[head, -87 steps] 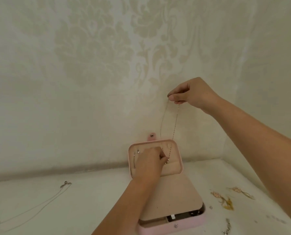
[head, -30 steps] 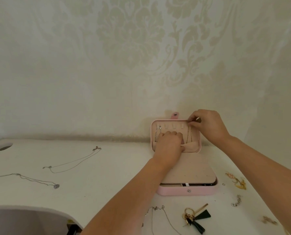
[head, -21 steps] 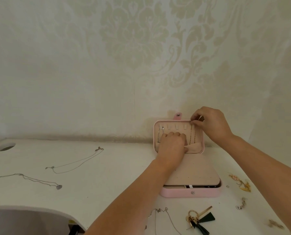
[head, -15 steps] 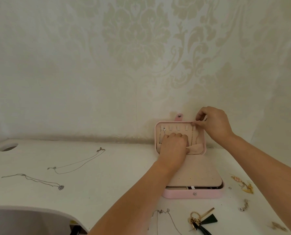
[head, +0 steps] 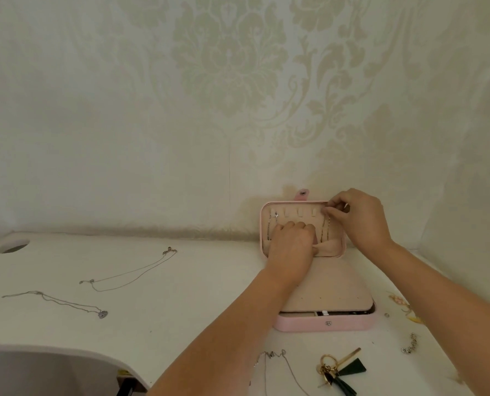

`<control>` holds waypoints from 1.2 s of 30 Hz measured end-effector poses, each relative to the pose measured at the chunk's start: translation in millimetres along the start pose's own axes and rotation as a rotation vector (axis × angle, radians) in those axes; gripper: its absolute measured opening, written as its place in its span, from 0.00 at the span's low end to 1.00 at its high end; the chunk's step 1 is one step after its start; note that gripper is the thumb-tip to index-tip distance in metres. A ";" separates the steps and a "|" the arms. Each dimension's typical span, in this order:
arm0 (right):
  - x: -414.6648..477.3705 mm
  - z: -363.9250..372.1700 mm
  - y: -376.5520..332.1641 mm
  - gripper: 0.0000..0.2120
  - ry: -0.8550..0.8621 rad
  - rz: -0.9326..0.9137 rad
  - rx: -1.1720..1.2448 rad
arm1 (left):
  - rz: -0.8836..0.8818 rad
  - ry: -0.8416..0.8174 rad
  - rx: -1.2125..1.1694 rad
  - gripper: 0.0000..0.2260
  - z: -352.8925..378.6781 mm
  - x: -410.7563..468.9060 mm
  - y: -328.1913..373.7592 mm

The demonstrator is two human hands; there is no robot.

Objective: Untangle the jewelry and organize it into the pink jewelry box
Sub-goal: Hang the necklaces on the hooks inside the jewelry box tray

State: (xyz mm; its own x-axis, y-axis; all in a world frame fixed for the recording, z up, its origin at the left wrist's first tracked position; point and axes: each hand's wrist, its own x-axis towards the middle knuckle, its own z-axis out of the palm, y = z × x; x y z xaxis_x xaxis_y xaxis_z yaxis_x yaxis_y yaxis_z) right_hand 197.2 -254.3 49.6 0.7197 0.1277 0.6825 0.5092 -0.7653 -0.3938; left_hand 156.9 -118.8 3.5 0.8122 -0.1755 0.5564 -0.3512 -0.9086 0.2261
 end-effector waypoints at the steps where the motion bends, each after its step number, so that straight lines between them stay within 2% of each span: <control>1: -5.0 2.4 -0.8 0.03 -0.004 -0.007 -0.054 | 0.001 0.009 -0.001 0.08 -0.1 0.0 -0.3; 4: -17.2 9.7 -2.6 0.05 -0.028 0.046 -0.146 | 0.003 0.013 0.002 0.07 -0.5 -0.4 -0.5; 9: -25.9 18.9 -4.0 0.03 -0.119 0.225 -0.076 | -0.015 -0.006 -0.015 0.07 0.8 0.1 -1.6; 14: -28.7 10.2 -5.5 0.05 -0.220 0.136 -0.112 | -0.068 -0.039 -0.090 0.09 -6.1 -1.2 -3.1; 17: -31.5 2.7 -9.6 0.10 -0.227 0.099 -0.120 | -0.118 -0.049 -0.190 0.09 -11.6 -3.5 -8.1; 21: -30.4 -5.5 -20.7 0.19 -0.261 0.085 -0.221 | -0.261 0.073 -0.425 0.09 -36.9 -13.0 -21.6; 23: -29.9 -10.7 -32.9 0.20 -0.295 0.106 -0.206 | -0.290 0.179 -0.444 0.07 -53.5 -32.0 -34.6; 25: -35.4 -12.1 -51.8 0.19 -0.337 0.087 -0.176 | -0.310 0.213 -0.394 0.06 -65.1 -62.9 -51.1; 29: -69.5 4.4 -102.1 0.15 -0.523 -0.040 -0.138 | -0.391 0.113 -0.231 0.09 -74.5 -124.6 -86.0; 36: -124.6 37.8 -170.3 0.19 -0.923 -0.277 -0.212 | -0.500 0.124 -0.109 0.11 -119.6 -179.0 -148.5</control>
State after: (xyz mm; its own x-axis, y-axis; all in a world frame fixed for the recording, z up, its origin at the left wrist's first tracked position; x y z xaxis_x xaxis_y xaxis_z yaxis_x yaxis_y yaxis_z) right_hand 38.7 -116.0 8.3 0.7196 0.6926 -0.0499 0.6850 -0.7198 -0.1126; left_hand 8.0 92.9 -34.1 0.8340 0.3219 0.4481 0.0135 -0.8238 0.5667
